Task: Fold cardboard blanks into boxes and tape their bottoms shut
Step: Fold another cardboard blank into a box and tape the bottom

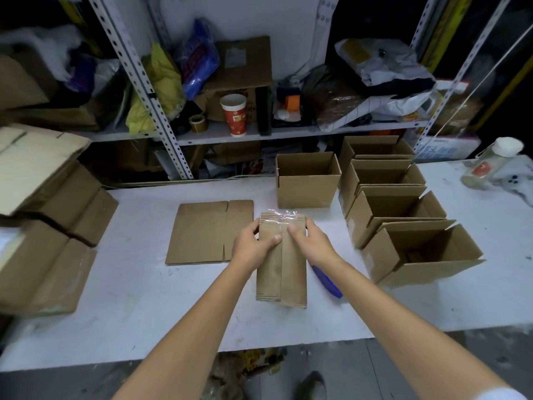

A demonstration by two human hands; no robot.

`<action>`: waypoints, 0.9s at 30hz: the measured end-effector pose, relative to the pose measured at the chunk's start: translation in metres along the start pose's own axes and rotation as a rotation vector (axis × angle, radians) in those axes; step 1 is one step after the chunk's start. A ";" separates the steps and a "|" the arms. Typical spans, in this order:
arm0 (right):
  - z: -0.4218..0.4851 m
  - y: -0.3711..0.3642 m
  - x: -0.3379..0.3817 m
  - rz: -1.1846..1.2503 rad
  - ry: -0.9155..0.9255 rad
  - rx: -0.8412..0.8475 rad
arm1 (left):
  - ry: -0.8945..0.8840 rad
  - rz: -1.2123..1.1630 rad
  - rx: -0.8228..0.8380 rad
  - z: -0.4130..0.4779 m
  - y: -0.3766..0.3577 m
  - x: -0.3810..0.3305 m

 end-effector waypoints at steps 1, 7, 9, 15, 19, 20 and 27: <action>-0.001 0.001 0.000 0.016 0.004 -0.001 | -0.015 -0.004 -0.002 -0.001 0.000 -0.003; -0.004 0.005 -0.001 0.026 0.059 0.030 | 0.054 -0.087 -0.007 -0.004 0.004 -0.008; -0.007 0.001 0.007 0.000 0.100 0.033 | 0.076 -0.086 -0.050 -0.002 0.010 -0.010; -0.016 -0.007 0.029 0.060 0.147 0.036 | 0.094 -0.135 -0.082 -0.001 0.025 -0.009; -0.017 -0.012 0.029 0.198 0.059 0.001 | 0.010 -0.125 -0.069 -0.008 0.028 -0.020; -0.016 -0.014 0.028 0.209 0.054 -0.004 | -0.006 -0.128 -0.054 -0.008 0.027 -0.020; -0.017 -0.016 0.037 0.242 0.071 -0.049 | -0.002 -0.119 -0.026 -0.001 0.024 -0.015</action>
Point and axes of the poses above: each hand's wrist, its own z-axis towards the middle knuckle, its own y-axis out of the back of the hand, x = y × z, the point moved 9 cm from there along z, towards the middle knuckle, and after that the axes turned 2 degrees about z, right-handed, at the moved point
